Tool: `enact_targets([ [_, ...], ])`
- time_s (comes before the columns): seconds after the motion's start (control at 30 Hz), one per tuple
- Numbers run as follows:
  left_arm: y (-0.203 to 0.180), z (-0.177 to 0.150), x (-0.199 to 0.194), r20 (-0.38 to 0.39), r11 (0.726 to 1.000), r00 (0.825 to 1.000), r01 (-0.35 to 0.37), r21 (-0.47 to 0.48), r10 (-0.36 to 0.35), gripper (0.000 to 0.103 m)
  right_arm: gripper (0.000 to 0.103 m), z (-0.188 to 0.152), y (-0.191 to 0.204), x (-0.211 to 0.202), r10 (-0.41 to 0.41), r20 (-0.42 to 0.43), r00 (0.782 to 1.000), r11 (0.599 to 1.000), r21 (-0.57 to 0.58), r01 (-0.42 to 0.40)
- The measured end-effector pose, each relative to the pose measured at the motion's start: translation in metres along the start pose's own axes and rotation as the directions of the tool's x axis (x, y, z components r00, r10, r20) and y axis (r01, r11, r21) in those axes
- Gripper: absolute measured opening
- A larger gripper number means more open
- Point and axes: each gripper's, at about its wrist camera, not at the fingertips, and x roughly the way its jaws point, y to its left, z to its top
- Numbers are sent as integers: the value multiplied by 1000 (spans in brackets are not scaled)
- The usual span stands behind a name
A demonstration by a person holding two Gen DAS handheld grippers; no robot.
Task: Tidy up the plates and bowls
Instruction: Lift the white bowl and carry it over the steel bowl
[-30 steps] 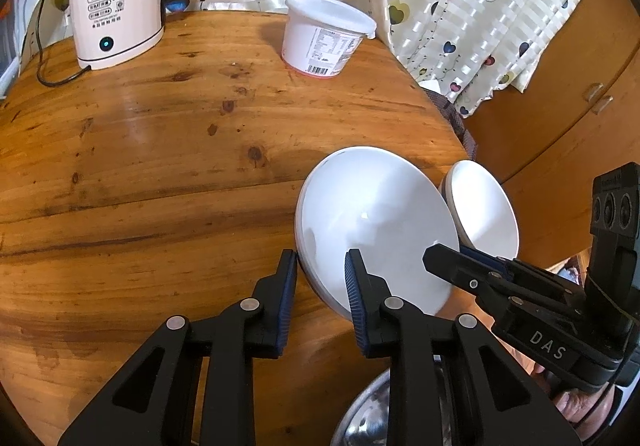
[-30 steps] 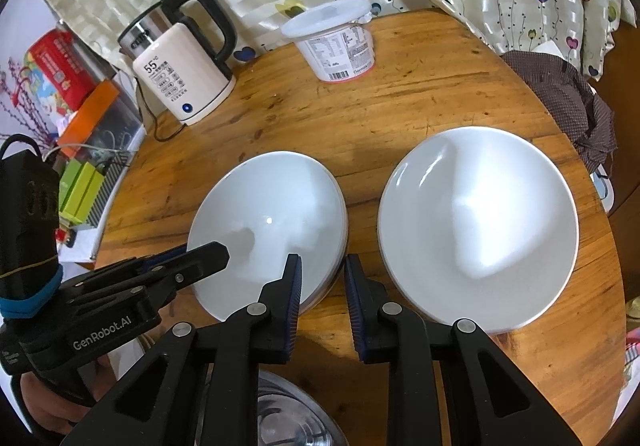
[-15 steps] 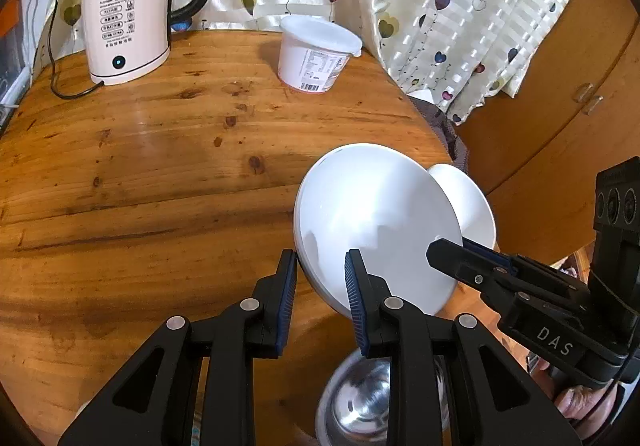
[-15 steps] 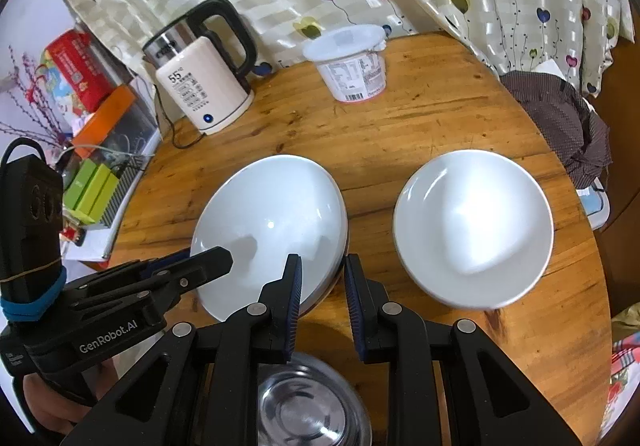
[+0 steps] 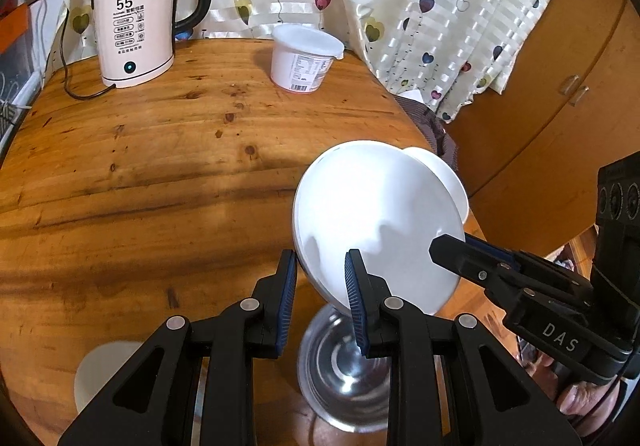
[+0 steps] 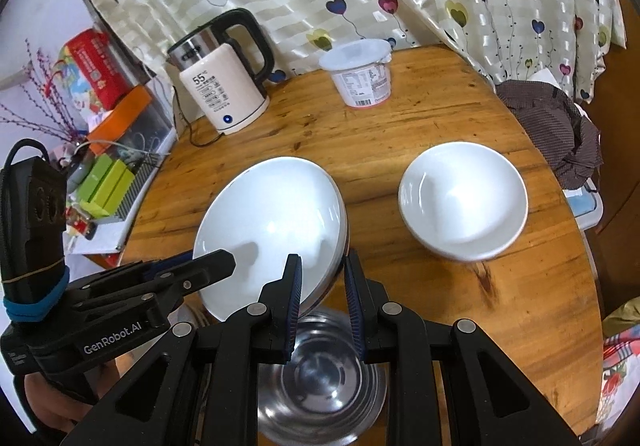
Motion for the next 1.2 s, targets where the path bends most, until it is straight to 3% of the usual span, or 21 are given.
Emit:
enact_targets([
  [0.53, -13, -34, -17, -14, 1000, 1000, -8, 11, 8, 26, 21, -31, 2, -23, 8, -6, 1000, 1000, 5, -8],
  [1.2, -16, -68, -12, -66, 1000, 998, -9, -4, 9, 26, 21, -66, -1, -22, 16, -59, 998, 1000, 26, -14],
])
